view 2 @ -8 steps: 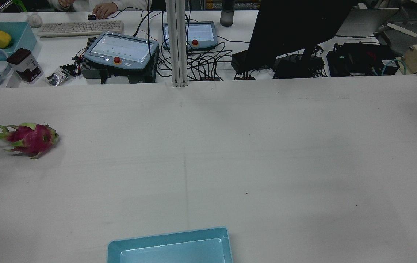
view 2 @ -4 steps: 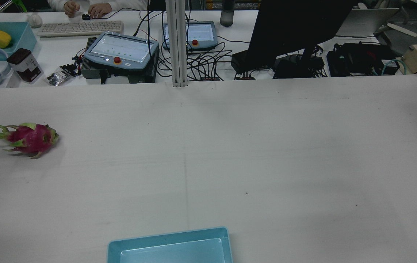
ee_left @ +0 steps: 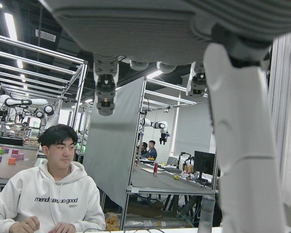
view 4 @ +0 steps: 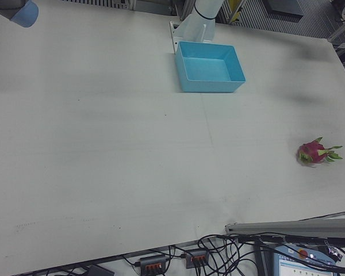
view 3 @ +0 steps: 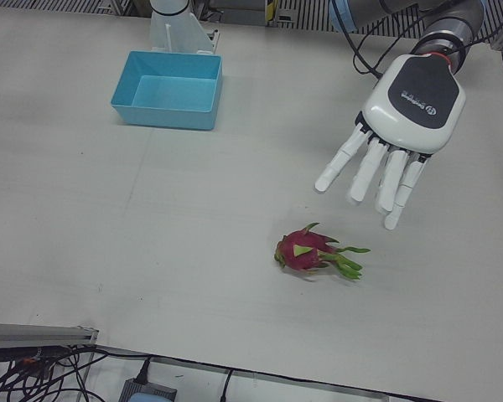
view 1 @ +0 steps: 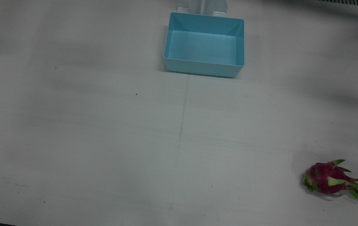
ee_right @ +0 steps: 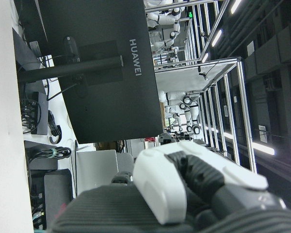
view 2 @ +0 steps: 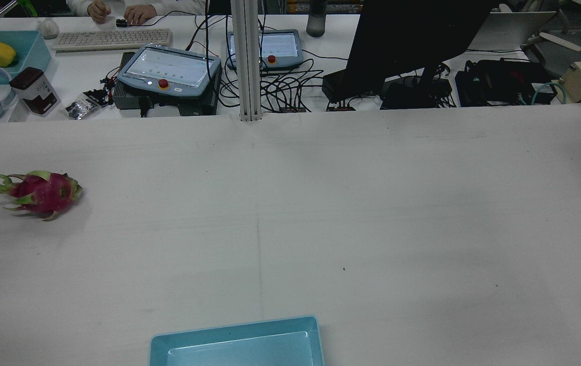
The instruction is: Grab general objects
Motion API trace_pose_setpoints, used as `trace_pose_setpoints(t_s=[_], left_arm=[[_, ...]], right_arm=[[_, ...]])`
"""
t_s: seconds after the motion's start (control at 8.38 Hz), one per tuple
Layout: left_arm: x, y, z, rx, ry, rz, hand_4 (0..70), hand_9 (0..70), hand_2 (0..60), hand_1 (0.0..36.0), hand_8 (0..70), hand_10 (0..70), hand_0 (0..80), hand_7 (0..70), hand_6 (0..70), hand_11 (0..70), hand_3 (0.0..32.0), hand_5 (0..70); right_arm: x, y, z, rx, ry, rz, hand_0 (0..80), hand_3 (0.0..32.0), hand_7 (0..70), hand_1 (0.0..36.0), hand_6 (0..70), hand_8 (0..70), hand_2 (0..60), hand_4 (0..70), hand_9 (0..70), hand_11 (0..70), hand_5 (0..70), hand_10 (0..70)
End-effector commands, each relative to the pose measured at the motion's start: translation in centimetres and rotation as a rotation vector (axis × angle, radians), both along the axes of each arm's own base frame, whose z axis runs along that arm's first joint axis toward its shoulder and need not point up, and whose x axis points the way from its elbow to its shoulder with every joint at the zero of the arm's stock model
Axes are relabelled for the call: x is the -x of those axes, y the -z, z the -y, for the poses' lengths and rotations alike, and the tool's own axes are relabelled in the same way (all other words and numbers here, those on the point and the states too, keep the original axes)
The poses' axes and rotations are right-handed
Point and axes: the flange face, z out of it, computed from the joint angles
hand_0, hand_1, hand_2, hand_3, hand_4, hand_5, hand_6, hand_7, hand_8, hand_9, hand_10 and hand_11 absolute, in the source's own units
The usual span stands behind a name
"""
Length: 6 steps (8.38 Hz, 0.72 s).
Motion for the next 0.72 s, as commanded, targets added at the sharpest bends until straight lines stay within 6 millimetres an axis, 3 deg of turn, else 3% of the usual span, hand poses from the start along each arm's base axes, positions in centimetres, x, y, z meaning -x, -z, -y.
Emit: trace_pose_setpoints(t_s=[0.0,0.24,0.36,0.48,0.6], left_arm=[[-7.1,-1.3,0.7,0.049,-0.070,0.070,9.5,0.0,0.0,22.6,0.0,1.2,60.3,2.1,0.0,4.5,8.4,0.0],[-17.6,-2.0,2.3,0.127,-0.164,0.088,8.2,0.0,0.0,23.3,0.0,1.4,61.5,3.4,0.0,4.8,11.6,0.0],[-18.7,-2.7,2.2,0.147,-0.135,0.082,6.9,0.0,0.0,22.7,0.0,1.5,60.8,2.5,0.0,5.0,13.8,0.0],[-19.1,-4.2,2.6,0.162,-0.134,0.087,3.8,0.0,0.0,22.4,0.0,1.1,59.9,0.5,0.0,4.4,20.2,0.0],[-19.7,-6.4,3.4,0.179,-0.133,0.094,1.2,0.0,0.0,21.8,0.0,0.8,58.2,0.1,0.0,3.8,22.2,0.0]], right_arm=[[0.1,0.0,0.0,0.000,0.001,0.000,0.0,0.0,0.0,0.0,0.0,0.0,0.0,0.0,0.0,0.0,0.0,0.0],[0.1,0.0,0.0,0.000,0.001,0.000,0.0,0.0,0.0,0.0,0.0,0.0,0.0,0.0,0.0,0.0,0.0,0.0],[0.0,0.0,0.0,0.000,0.000,0.000,0.0,0.0,0.0,0.0,0.0,0.0,0.0,0.0,0.0,0.0,0.0,0.0],[0.0,-0.1,0.0,0.002,0.000,0.001,0.0,0.0,0.0,0.0,0.0,0.0,0.0,0.0,0.0,0.0,0.0,0.0],[0.1,-0.1,0.0,0.000,0.001,0.000,0.0,0.0,0.0,0.0,0.0,0.0,0.0,0.0,0.0,0.0,0.0,0.0]])
